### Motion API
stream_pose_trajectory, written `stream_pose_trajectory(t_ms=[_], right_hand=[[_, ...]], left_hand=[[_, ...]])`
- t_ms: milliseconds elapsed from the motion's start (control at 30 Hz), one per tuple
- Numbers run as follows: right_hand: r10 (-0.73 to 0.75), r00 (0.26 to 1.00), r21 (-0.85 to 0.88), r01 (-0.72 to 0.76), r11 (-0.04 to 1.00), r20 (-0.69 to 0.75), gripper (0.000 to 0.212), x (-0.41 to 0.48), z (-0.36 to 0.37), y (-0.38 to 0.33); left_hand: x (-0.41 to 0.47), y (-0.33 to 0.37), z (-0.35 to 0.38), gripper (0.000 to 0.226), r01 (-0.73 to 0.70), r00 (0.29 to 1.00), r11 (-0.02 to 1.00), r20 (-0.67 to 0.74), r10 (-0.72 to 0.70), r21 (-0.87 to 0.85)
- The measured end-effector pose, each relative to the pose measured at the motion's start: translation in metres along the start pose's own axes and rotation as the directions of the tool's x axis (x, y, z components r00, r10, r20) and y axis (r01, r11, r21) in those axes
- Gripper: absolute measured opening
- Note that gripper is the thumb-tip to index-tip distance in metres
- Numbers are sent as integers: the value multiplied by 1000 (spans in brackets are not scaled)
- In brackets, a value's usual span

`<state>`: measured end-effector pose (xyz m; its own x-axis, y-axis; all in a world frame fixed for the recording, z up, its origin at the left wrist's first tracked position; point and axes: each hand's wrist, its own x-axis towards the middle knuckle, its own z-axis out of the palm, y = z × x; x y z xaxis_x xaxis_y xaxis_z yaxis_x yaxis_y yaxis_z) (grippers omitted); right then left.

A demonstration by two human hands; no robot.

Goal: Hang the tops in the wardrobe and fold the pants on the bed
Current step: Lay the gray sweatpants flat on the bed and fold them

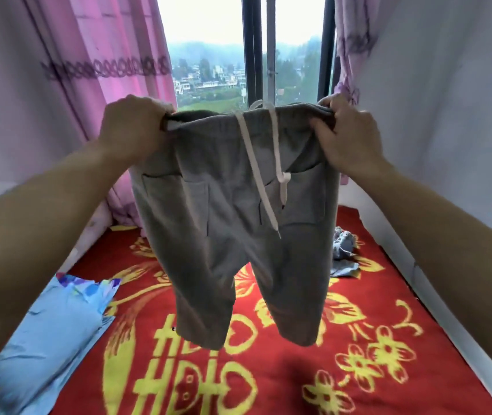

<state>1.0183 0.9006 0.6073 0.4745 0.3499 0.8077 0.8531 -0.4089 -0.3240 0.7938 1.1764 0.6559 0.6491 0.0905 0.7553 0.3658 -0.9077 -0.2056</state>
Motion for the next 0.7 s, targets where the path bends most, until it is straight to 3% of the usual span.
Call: stream_pose_trajectory(t_ms=[67,167,300,433,533,633,700], right_hand=[[18,999,-21,-18,1000,30,47,2,-2,-11],[12,999,-43,-10,999,43,53,6,3,-26],[16,998,-86,-11,996,56,52,20,24,-36],[60,987,-53,-52,997,146,46,42,73,-40],[153,963,19,-161,987,221,33,60,133,-39],[257,929,46,-279,959,267,30,86,199,-39],[319,907,111,-360,926,275,30,109,236,-42]], left_hand=[[1,-13,-10,77,4,997,1000,78,-6,22],[3,-34,-8,83,49,988,998,147,-54,37],[5,-65,21,50,50,989,999,137,-51,9],[21,-92,68,25,123,910,990,391,-138,64],[35,-118,110,11,140,840,974,498,-213,181],[51,-149,155,56,271,757,952,579,-303,143],[65,-169,185,55,387,769,922,554,-319,-7]])
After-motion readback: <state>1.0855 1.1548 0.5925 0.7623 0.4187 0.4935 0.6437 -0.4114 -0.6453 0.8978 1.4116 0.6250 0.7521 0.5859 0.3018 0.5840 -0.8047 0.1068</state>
